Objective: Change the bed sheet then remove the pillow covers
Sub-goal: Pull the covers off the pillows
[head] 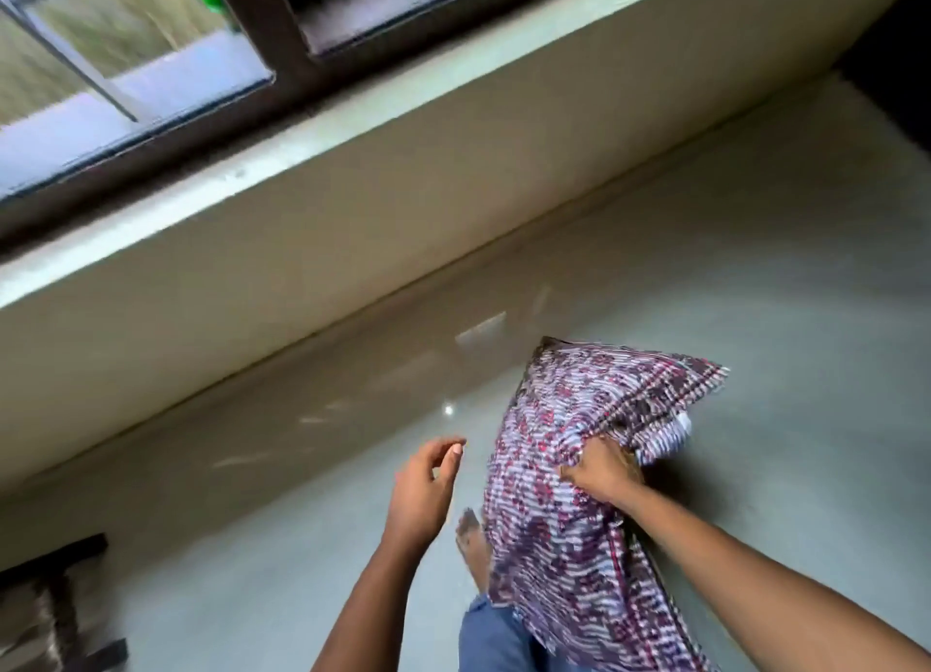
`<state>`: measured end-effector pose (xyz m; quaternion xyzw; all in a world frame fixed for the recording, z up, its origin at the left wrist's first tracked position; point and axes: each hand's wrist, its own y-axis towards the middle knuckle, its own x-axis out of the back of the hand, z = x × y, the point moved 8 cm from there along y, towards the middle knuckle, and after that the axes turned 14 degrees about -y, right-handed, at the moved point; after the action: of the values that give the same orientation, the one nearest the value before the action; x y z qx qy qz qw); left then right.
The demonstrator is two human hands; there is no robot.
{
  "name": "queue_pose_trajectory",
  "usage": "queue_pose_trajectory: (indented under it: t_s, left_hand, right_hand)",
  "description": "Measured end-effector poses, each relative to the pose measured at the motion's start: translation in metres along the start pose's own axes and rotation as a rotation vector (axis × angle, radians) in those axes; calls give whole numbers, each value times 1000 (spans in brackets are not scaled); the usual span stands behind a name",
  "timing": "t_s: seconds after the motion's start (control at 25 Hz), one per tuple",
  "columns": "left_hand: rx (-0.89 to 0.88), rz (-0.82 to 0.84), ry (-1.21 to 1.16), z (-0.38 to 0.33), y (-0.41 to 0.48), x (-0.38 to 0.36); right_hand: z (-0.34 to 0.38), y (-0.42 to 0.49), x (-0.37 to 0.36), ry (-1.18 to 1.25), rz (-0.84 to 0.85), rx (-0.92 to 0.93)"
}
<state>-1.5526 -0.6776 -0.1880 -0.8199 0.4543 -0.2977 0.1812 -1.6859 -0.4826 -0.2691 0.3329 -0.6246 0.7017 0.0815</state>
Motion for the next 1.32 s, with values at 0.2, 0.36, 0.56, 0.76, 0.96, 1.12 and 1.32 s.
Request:
queue_pose_trajectory:
  t_s: [0.2,0.36,0.56,0.76,0.96,1.12,1.32]
  left_hand:
    - [-176,108,125,-55,-92,-13]
    - [-291,107,273,-93,-163,2]
    - [-316,7,476,-87,-246,66]
    - [-118,-151,531,-23,-336,141]
    - [-28,-434,231,53,-425,196]
    - [-6,-879,145,119,-518,265]
    - [70,-1178,16,197,-617,333]
  right_hand:
    - [-2,-104,20,-480,-84,285]
    - [15,-186,26,-712,-129,508]
    - [84,-292,37,-992,-242,888]
    - [200,-403,18,-1206,-383,1416]
    - [305,-510,-46,-1270,-369,1884]
    - [385,-606,-117,-1148,-412,2317]
    - [479,-704,-215,-1119,-374,2550]
